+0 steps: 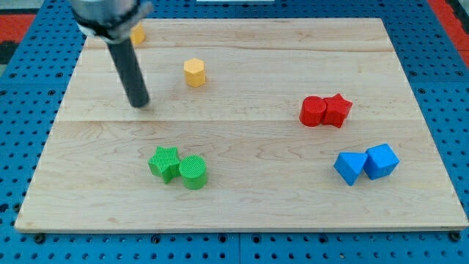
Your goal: Slide the red star down a bit
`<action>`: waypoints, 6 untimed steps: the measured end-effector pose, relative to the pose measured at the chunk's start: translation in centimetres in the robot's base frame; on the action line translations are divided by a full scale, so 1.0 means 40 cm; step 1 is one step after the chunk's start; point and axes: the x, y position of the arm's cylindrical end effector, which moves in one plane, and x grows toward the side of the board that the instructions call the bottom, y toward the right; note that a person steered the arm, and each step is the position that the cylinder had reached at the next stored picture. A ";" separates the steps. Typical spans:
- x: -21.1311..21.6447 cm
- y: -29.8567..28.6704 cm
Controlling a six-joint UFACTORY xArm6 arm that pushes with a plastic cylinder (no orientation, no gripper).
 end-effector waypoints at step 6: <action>-0.001 0.818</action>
